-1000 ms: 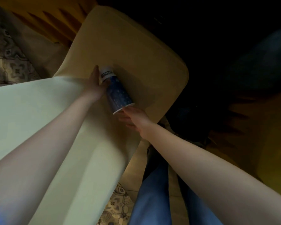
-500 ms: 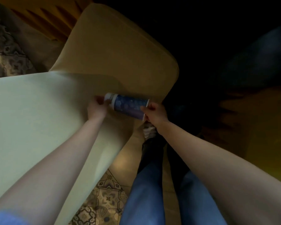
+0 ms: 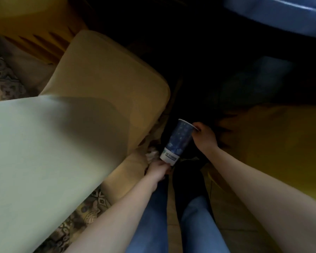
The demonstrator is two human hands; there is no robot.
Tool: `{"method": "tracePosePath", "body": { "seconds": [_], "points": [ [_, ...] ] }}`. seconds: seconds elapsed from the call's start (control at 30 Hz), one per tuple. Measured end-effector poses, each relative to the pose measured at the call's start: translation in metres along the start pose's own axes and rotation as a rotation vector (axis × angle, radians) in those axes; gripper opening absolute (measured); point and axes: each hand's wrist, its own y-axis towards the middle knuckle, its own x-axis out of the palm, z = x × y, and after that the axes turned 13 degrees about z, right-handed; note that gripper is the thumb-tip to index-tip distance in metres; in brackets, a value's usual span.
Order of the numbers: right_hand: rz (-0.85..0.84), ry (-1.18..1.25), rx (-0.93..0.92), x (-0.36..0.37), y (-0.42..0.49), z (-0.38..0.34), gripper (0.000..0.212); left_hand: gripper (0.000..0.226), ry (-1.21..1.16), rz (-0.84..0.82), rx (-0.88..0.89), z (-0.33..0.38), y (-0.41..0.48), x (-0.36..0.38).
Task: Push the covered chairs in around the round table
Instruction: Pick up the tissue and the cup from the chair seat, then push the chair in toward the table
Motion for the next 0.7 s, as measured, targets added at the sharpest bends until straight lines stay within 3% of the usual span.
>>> {"method": "tracePosePath", "body": {
  "seconds": [0.1, 0.2, 0.4, 0.7],
  "points": [
    [-0.025, 0.045, -0.005, -0.013, 0.004, 0.006, 0.039, 0.018, -0.048, -0.034, -0.079, 0.012, -0.006, 0.020],
    [-0.047, 0.121, -0.014, -0.022, 0.000, 0.012, 0.046, 0.030, 0.029, -0.065, -0.049, 0.022, -0.014, 0.030],
    [-0.086, 0.067, -0.113, -0.036, -0.014, 0.026, 0.050, 0.053, 0.342, 0.072, 0.320, 0.026, -0.026, 0.042],
    [-0.018, -0.219, -0.337, -0.063, -0.050, 0.055, 0.057, 0.065, 0.665, 0.321, 0.688, 0.028, -0.063, 0.051]
  ]
}}
